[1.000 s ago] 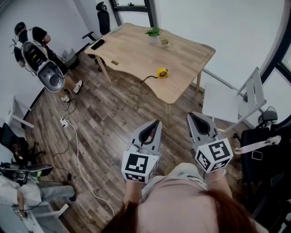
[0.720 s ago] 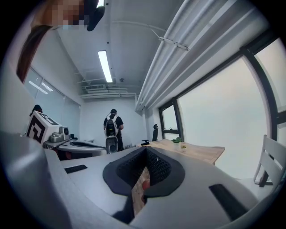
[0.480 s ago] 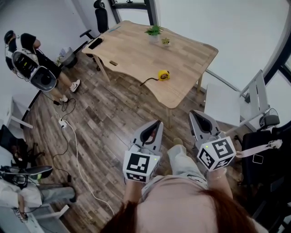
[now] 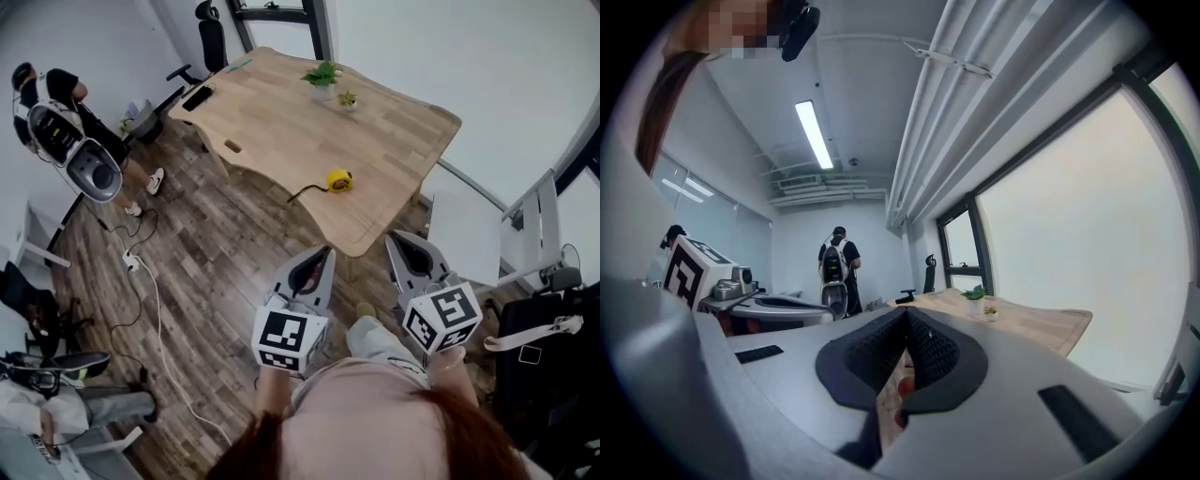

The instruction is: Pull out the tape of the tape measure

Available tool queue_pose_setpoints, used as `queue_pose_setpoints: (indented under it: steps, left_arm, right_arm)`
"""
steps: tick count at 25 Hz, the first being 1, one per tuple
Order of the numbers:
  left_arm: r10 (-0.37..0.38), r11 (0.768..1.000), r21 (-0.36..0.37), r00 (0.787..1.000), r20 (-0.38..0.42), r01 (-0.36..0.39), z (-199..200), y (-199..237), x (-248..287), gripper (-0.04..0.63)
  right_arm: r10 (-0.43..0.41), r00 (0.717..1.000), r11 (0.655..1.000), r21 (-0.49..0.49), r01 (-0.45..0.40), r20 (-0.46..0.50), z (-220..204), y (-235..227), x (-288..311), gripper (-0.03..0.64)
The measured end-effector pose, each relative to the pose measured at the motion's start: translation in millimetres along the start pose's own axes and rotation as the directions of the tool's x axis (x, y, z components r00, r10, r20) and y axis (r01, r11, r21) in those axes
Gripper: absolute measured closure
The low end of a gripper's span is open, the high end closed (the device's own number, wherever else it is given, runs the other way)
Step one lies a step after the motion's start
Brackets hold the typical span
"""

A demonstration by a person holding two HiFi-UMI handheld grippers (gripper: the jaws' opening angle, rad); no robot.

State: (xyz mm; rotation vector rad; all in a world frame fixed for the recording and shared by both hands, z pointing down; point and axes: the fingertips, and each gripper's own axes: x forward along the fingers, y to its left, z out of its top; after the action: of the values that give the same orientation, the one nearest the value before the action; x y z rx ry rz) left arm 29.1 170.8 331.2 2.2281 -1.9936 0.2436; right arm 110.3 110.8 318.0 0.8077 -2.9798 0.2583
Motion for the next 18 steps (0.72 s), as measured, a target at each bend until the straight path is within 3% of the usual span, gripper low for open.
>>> queue_pose_setpoints:
  steps: [10, 18]
  left_arm:
    - [0.022, 1.000, 0.003, 0.998, -0.051, -0.022, -3.2, 34.5, 79.9, 0.592]
    - [0.030, 0.999, -0.012, 0.994, -0.108, -0.032, -29.3, 64.7, 132.5, 0.592]
  right_arm:
    - [0.044, 0.999, 0.999, -0.009, -0.045, -0.029, 13.4, -56.9, 56.1, 0.617]
    - [0.090, 0.994, 0.996, -0.019, -0.091, -0.056, 16.0, -98.1, 94.6, 0.617]
